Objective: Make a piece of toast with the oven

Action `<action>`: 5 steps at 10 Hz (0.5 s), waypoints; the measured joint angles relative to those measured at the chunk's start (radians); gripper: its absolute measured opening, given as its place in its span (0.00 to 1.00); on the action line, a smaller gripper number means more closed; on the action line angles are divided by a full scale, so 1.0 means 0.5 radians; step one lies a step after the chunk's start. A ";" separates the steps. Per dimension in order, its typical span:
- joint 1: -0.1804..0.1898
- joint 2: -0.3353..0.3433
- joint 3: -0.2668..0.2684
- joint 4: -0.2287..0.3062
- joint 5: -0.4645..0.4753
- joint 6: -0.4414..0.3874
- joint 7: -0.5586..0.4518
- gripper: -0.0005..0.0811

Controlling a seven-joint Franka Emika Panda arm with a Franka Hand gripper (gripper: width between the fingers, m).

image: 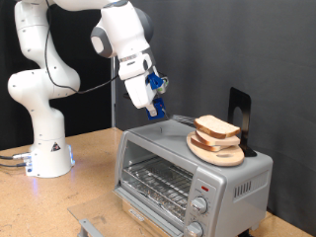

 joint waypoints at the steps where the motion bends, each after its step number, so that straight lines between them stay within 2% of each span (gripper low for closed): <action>1: -0.002 -0.001 -0.001 0.000 -0.007 0.010 0.000 0.53; 5: -0.008 -0.004 0.004 0.016 -0.139 0.066 -0.004 0.53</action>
